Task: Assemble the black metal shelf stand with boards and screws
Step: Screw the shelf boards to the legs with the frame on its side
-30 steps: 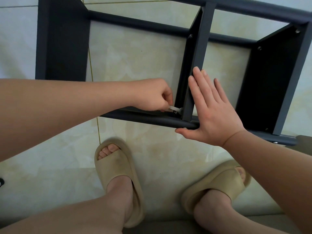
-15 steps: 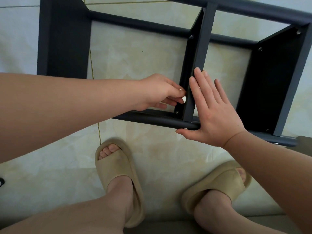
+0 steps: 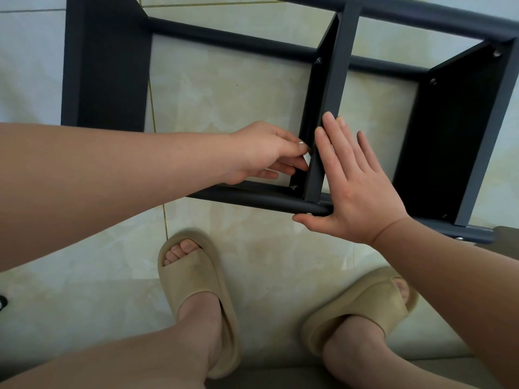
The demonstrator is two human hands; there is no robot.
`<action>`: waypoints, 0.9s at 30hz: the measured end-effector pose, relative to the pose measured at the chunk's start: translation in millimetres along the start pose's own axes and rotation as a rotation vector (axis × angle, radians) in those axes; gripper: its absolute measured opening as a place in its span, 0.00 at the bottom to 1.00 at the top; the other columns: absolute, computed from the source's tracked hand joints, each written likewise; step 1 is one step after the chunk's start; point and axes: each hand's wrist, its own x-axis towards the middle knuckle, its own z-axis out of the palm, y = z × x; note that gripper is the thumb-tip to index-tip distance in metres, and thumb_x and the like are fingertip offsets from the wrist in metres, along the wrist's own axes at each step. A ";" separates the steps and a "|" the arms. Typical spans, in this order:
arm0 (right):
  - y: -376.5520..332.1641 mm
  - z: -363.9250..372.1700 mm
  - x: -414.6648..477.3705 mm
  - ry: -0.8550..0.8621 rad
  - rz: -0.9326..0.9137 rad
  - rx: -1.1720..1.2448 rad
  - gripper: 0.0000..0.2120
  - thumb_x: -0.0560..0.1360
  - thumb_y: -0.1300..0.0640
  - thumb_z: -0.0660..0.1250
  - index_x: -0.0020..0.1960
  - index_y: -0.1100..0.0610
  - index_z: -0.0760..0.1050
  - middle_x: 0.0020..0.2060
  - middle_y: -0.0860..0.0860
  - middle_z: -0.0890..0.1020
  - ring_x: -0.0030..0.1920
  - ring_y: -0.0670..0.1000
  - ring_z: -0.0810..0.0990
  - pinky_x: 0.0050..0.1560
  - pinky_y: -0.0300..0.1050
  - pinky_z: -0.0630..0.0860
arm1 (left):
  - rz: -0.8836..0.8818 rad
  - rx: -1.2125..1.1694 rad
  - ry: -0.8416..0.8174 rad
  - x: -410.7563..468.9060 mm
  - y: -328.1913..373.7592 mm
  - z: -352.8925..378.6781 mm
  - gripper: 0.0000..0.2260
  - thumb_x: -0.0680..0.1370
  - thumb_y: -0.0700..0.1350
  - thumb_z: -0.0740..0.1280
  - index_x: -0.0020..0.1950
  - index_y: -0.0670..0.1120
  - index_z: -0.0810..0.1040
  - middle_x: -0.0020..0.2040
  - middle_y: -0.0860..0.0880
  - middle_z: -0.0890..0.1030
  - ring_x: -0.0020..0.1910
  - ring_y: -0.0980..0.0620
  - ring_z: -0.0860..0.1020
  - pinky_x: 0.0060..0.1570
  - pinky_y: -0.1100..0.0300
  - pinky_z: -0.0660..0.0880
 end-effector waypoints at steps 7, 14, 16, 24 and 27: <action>1.1 1.4 -0.6 0.005 -0.005 0.001 0.55 0.72 0.28 0.61 0.81 0.66 0.50 0.81 0.61 0.50 0.81 0.62 0.49 0.78 0.66 0.54 | 0.009 0.060 -0.029 -1.1 -2.3 0.9 0.04 0.80 0.51 0.68 0.50 0.52 0.80 0.43 0.53 0.87 0.40 0.61 0.83 0.49 0.58 0.74; 0.8 1.1 -0.8 0.002 -0.003 0.002 0.55 0.72 0.27 0.61 0.81 0.66 0.50 0.81 0.61 0.50 0.81 0.62 0.49 0.78 0.66 0.54 | -0.011 0.060 -0.068 1.2 0.7 0.2 0.05 0.81 0.49 0.67 0.51 0.49 0.80 0.44 0.51 0.87 0.44 0.57 0.84 0.55 0.55 0.76; 0.9 0.6 -0.9 -0.002 -0.004 -0.001 0.55 0.72 0.27 0.61 0.81 0.66 0.50 0.81 0.61 0.50 0.81 0.62 0.48 0.78 0.66 0.54 | -0.023 0.080 -0.094 2.2 3.0 -1.4 0.05 0.81 0.48 0.66 0.51 0.48 0.79 0.44 0.51 0.87 0.45 0.57 0.85 0.57 0.55 0.76; 1.5 0.7 -0.8 -0.002 -0.003 -0.001 0.55 0.72 0.27 0.61 0.81 0.66 0.50 0.81 0.61 0.50 0.81 0.62 0.48 0.78 0.66 0.54 | -0.046 0.169 -0.159 5.2 6.2 -8.6 0.04 0.82 0.46 0.65 0.49 0.49 0.78 0.45 0.51 0.87 0.48 0.59 0.84 0.54 0.55 0.74; 1.3 1.9 -0.9 0.005 -0.005 0.000 0.55 0.72 0.27 0.61 0.81 0.66 0.50 0.81 0.61 0.50 0.81 0.62 0.48 0.77 0.66 0.54 | -0.051 0.198 -0.166 5.1 6.4 -10.3 0.05 0.82 0.46 0.64 0.48 0.50 0.78 0.46 0.52 0.87 0.48 0.60 0.84 0.54 0.54 0.73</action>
